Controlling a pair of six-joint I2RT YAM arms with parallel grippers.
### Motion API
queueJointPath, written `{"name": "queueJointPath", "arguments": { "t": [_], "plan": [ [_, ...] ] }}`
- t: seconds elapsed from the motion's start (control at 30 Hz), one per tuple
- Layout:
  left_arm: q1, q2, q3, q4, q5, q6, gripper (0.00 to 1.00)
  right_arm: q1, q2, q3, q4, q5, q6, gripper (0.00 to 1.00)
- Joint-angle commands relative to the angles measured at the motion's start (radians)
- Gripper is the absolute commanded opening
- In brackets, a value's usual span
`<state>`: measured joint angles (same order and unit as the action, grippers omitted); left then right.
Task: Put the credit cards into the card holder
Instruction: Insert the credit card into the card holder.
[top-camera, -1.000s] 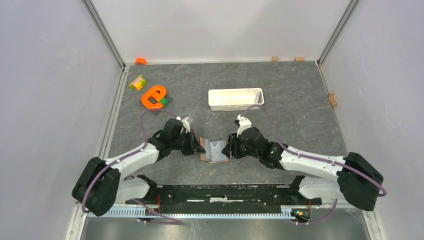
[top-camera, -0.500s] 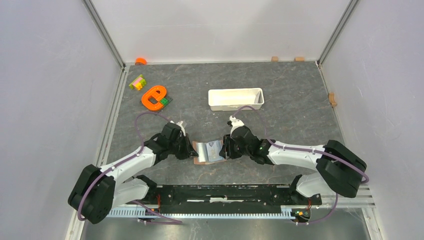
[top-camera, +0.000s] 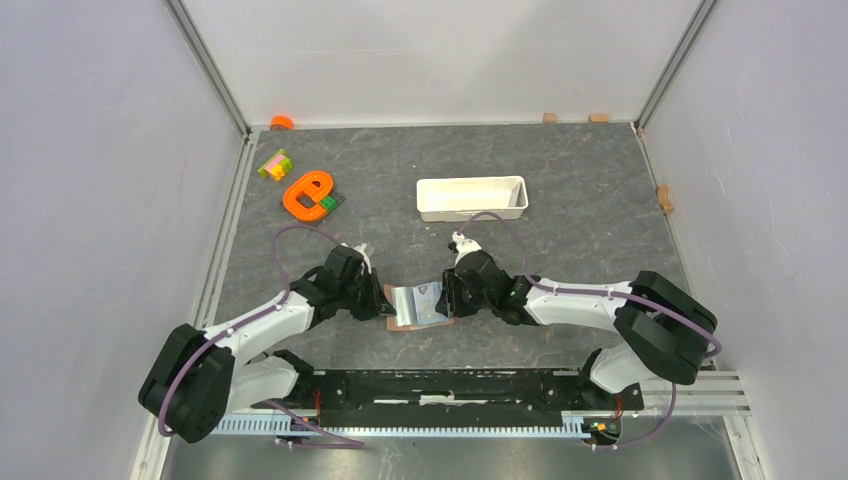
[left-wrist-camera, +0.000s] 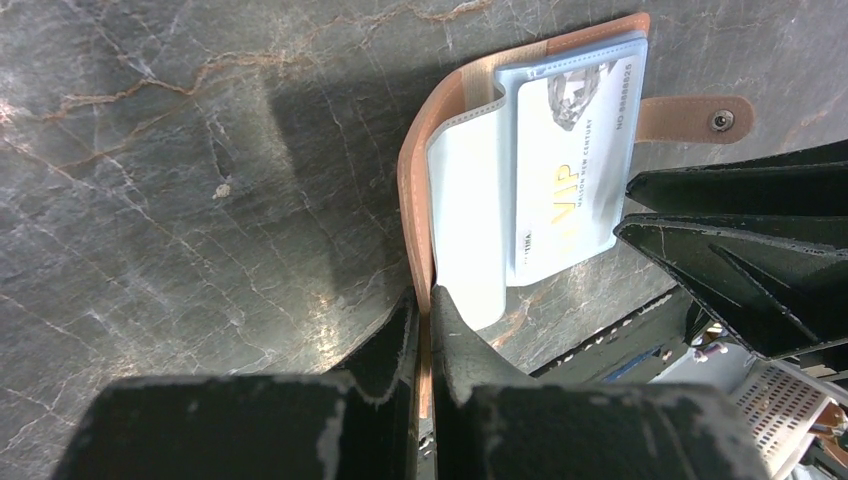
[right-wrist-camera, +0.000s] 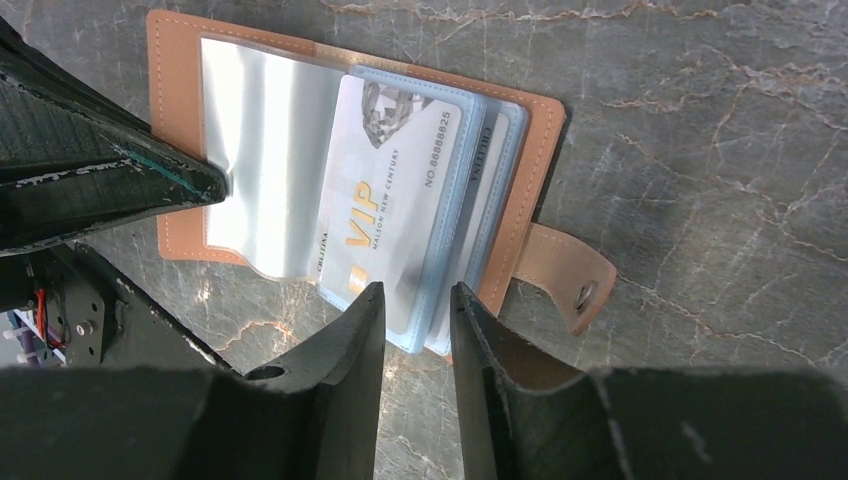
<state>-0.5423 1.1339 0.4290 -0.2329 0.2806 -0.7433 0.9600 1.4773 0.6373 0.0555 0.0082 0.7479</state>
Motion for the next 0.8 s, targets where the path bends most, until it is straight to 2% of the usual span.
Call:
{"name": "queueJointPath", "arguments": {
  "t": [0.0, 0.43, 0.77],
  "plan": [
    [0.005, 0.011, -0.007, -0.013, -0.009, 0.021, 0.02, -0.001, 0.008, 0.036, 0.043, -0.005, 0.009, 0.34],
    [0.005, 0.019, -0.009, -0.006, -0.001, 0.021, 0.02, -0.001, 0.033, 0.032, 0.076, -0.060, 0.016, 0.29],
    [0.005, 0.051, -0.012, 0.014, 0.013, 0.022, 0.02, -0.001, -0.016, 0.023, 0.137, -0.092, 0.022, 0.27]
  ]
}}
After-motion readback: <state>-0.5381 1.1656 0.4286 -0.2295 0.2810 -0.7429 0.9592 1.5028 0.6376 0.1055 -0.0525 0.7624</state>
